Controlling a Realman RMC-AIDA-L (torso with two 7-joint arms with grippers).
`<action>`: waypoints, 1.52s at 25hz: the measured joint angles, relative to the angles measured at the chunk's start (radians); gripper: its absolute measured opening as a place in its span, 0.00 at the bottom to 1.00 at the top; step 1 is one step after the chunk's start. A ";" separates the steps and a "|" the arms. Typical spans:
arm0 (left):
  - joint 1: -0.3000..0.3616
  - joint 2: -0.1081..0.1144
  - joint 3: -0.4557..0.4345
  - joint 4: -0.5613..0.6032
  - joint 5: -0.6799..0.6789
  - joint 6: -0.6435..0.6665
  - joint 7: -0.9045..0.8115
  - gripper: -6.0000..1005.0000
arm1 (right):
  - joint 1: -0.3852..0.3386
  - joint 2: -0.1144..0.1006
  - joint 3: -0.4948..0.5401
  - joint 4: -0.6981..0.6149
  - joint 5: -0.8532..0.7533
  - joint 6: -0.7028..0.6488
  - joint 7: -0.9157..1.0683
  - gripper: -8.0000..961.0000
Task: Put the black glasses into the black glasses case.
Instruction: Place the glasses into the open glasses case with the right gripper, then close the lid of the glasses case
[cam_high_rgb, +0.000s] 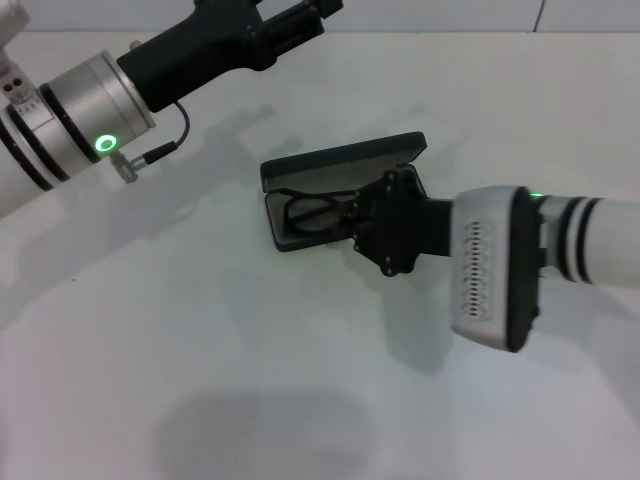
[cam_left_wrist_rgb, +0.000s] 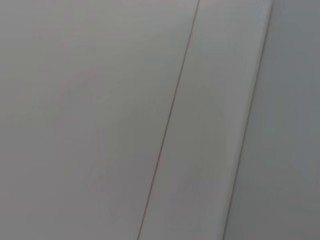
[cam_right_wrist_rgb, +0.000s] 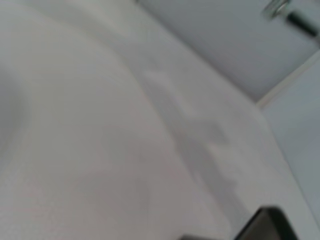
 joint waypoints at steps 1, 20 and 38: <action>0.002 0.003 0.000 0.001 0.007 -0.004 -0.012 0.77 | -0.014 0.000 0.021 -0.008 0.000 -0.029 0.001 0.19; -0.194 -0.007 0.031 0.053 0.689 -0.469 -0.469 0.77 | -0.144 -0.046 0.912 0.287 -0.038 -0.970 0.187 0.24; -0.126 -0.015 0.340 0.060 0.502 -0.461 -0.346 0.77 | -0.118 -0.039 0.914 0.297 -0.054 -0.862 0.185 0.63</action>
